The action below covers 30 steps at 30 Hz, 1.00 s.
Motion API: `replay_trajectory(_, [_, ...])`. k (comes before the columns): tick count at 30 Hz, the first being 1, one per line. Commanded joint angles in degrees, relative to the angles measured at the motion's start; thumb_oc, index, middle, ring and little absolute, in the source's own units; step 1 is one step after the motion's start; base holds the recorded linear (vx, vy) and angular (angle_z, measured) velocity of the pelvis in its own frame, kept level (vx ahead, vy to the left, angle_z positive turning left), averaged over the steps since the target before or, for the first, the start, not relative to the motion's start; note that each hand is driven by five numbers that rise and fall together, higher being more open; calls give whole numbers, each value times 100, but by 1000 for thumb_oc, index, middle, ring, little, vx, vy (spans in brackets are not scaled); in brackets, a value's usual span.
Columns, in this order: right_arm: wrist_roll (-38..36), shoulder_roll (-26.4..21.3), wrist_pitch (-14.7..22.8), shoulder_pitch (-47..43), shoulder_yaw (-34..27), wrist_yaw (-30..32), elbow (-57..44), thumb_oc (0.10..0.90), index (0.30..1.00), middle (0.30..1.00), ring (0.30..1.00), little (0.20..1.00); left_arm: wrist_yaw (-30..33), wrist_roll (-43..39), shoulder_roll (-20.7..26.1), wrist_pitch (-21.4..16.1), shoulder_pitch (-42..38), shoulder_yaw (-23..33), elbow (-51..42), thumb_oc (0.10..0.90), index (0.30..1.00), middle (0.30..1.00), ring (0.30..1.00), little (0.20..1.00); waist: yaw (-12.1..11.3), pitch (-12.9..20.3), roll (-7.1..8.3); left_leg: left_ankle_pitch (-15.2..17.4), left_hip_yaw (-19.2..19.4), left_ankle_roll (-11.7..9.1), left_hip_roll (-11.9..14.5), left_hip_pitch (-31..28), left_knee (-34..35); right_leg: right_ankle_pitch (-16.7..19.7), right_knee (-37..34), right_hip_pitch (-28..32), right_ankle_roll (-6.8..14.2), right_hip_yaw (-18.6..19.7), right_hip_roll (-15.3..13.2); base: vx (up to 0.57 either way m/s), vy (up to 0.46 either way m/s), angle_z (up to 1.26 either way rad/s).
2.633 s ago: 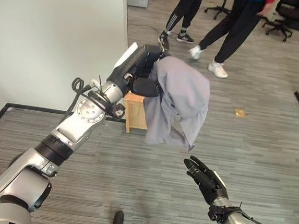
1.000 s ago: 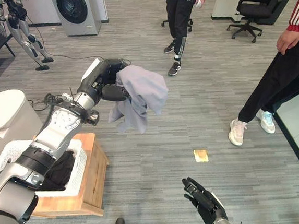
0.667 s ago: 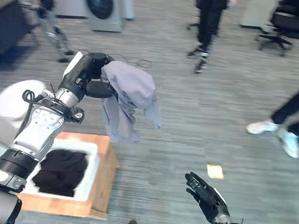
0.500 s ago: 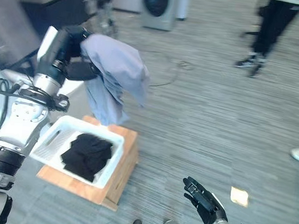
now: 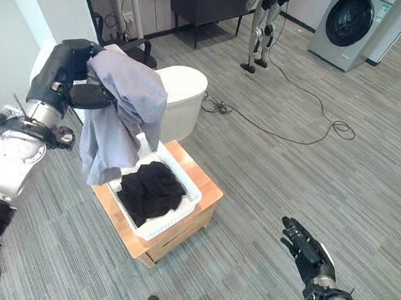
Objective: Pick up bed clothes into laundry basket.
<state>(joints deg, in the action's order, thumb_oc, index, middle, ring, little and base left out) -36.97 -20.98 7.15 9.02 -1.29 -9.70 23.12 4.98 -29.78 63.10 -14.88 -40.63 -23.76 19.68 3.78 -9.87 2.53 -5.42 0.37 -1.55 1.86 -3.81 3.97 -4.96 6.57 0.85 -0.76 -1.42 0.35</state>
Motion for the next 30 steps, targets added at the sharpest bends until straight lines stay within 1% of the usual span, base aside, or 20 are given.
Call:
replay_trajectory(1, [-209, -311, 342, 598, 205, -103, -722, 800, 900, 900, 900, 900, 321, 295, 89, -572, -1612, 403, 8, 400, 300, 300, 300, 300, 258, 794, -400, 411, -45, -57, 11, 369, -217, 279, -383, -145, 815, 93, -508, 97, 68, 1])
replay_trajectory(2, [-141, -308, 280, 658, 335, -177, -737, 800, 900, 900, 900, 900, 302, 464, 218, -503, -2024, 27, 227, 400, 300, 300, 300, 300, 254, 825, -425, 387, -27, -51, -2, 286, -115, 283, -425, -97, 830, 98, -524, 71, 55, -2])
replay_trajectory(5, [-121, -306, 239, 689, 395, -207, -727, 800, 900, 900, 900, 900, 251, 614, 249, -424, -2273, -267, 377, 400, 300, 300, 300, 300, 259, 838, -440, 389, 6, -44, -14, 248, -58, 285, -426, -91, 856, 118, -545, 45, 43, -2])
replay_trajectory(7, [-85, -343, 221, 685, 446, -223, -748, 800, 900, 900, 900, 900, 234, 952, 318, -306, -2452, -505, 531, 400, 300, 300, 300, 300, 280, 838, -467, 386, 34, -32, -31, 210, -8, 298, -415, -105, 875, 159, -552, 51, 62, -9])
replay_trajectory(8, [-94, -322, 218, 694, 438, -241, -811, 800, 900, 900, 900, 900, 233, 1180, 325, -248, -2594, -719, 719, 400, 300, 300, 300, 300, 276, 831, -453, 392, 73, -26, -34, 173, 19, 319, -437, -101, 891, 207, -560, 61, 67, -21])
replay_trajectory(12, [-88, -305, 235, 733, 413, -234, -807, 800, 900, 900, 900, 900, 247, 1210, 143, -177, -2447, -616, 945, 400, 300, 300, 300, 300, 303, 827, -447, 419, 137, -16, -38, 154, 43, 353, -498, -114, 925, 256, -570, 37, 45, -22])
replay_trajectory(13, [2, -310, 229, 775, 420, -228, -852, 800, 900, 900, 900, 900, 237, 1152, -34, -162, -2249, -468, 1099, 400, 300, 300, 300, 300, 335, 813, -423, 432, 183, -12, -42, 148, 69, 389, -534, -127, 946, 301, -576, 23, 44, -22])
replay_trajectory(16, [77, -329, 213, 799, 444, -229, -862, 800, 900, 900, 900, 900, 223, 1132, -204, -99, -2031, -289, 1418, 400, 300, 300, 300, 300, 377, 784, -401, 438, 254, -8, -40, 148, 103, 422, -575, -162, 967, 364, -575, 15, 46, -22])
replay_trajectory(19, [100, -328, 207, 817, 458, -233, -866, 800, 900, 900, 900, 900, 222, 1148, -247, -70, -1892, -176, 1545, 400, 300, 300, 300, 300, 389, 767, -385, 454, 305, -7, -36, 160, 103, 459, -636, -183, 978, 402, -571, 8, 30, -22])
replay_trajectory(24, [134, -320, 229, 819, 499, -248, -843, 800, 900, 900, 900, 900, 263, 1415, -240, -17, -1700, -75, 1697, 400, 300, 300, 300, 300, 397, 704, -350, 477, 370, -15, -31, 217, 103, 534, -773, -230, 1004, 440, -569, -15, 33, -14])
replay_trajectory(30, [87, -362, 282, 736, 548, -223, -875, 800, 900, 900, 900, 900, 406, 1489, -388, 8, -1616, 86, 1993, 400, 300, 300, 300, 300, 409, 469, -243, 441, 460, -22, -2, 405, 103, 639, -849, -429, 1015, 513, -541, -58, 18, -4])
